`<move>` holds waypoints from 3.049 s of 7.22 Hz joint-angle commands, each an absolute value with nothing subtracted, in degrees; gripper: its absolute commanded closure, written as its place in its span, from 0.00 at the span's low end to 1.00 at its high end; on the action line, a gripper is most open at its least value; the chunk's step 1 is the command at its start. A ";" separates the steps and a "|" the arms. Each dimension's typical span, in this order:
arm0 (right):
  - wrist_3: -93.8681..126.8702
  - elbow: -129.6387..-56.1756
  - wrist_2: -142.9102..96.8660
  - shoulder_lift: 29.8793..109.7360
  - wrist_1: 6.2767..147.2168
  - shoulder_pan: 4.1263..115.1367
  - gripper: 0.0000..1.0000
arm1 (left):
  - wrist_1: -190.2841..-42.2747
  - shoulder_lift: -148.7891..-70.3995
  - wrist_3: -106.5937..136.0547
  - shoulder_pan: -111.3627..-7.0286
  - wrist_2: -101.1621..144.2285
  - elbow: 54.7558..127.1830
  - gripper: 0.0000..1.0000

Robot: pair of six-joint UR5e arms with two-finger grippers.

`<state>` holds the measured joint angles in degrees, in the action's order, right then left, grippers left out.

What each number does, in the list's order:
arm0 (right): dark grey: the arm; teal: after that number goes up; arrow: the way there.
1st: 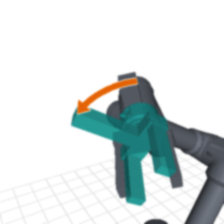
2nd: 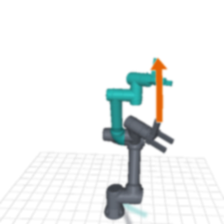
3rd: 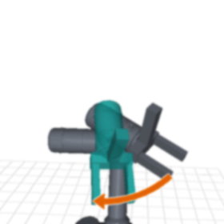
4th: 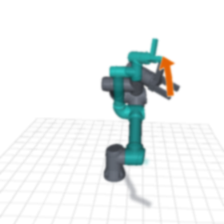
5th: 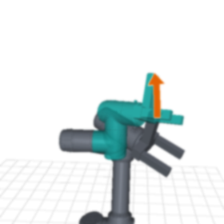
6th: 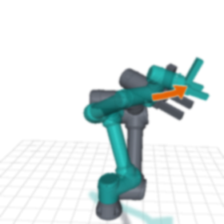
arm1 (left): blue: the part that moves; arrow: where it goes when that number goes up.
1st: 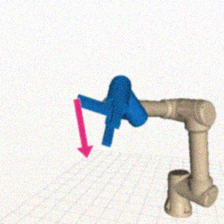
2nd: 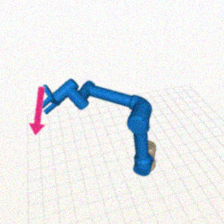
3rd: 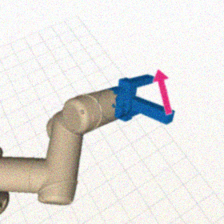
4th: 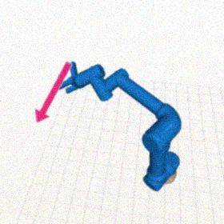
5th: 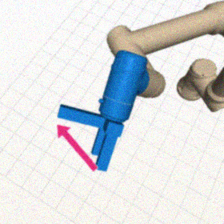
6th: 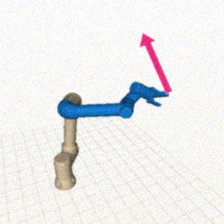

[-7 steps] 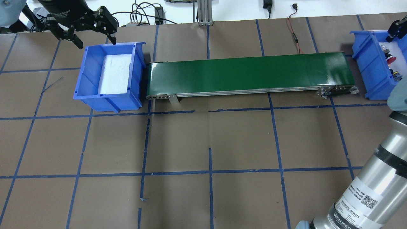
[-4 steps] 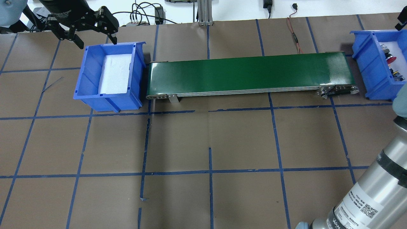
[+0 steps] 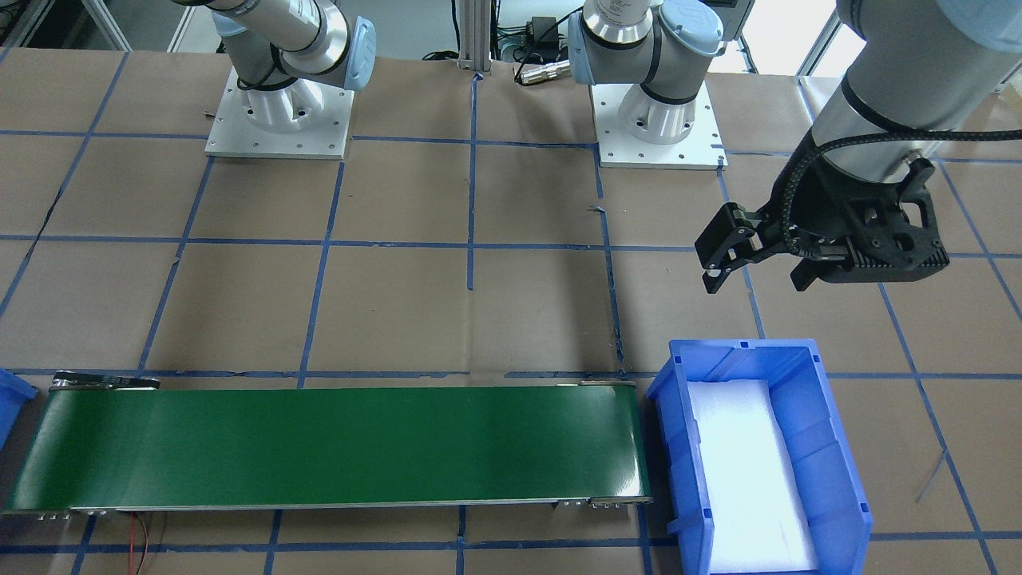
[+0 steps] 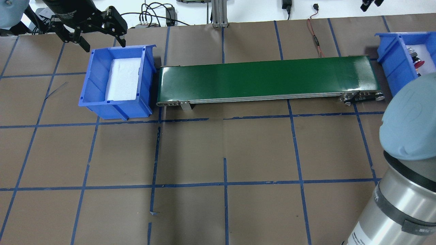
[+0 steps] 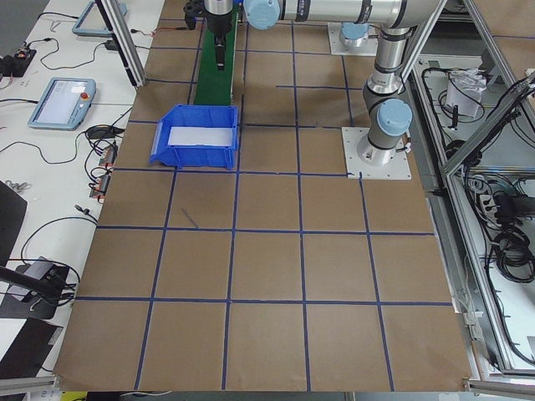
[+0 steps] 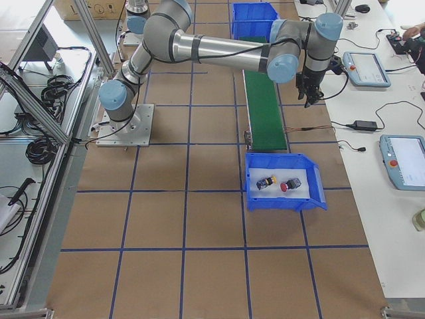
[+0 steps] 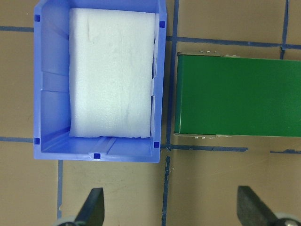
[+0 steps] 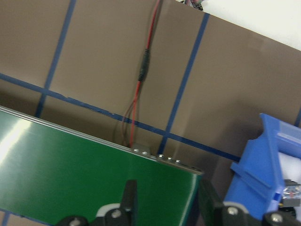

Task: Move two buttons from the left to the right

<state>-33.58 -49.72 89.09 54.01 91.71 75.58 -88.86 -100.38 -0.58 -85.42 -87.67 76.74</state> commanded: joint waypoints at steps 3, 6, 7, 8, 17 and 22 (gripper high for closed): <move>-13.23 -63.87 88.59 65.71 90.98 86.02 0.00 | -88.86 -100.46 -0.09 -85.43 -87.28 76.73 0.00; -10.90 -75.38 88.51 75.99 90.97 87.63 0.01 | -88.86 -100.37 -0.18 -85.43 -87.28 76.73 0.00; -6.55 -78.28 87.55 79.68 90.88 88.15 0.01 | -88.86 -100.37 -0.18 -85.43 -87.28 76.82 0.00; -4.24 -81.36 85.89 82.76 90.88 88.76 0.00 | -88.86 -100.37 -0.18 -85.43 -87.28 76.82 0.00; -2.55 -87.54 89.21 87.89 91.32 88.77 0.00 | -88.86 -100.37 -0.18 -85.43 -87.28 76.82 0.00; -2.81 -87.71 89.03 87.80 91.41 88.77 0.00 | -88.77 -100.37 -0.35 -85.34 -87.28 76.64 0.00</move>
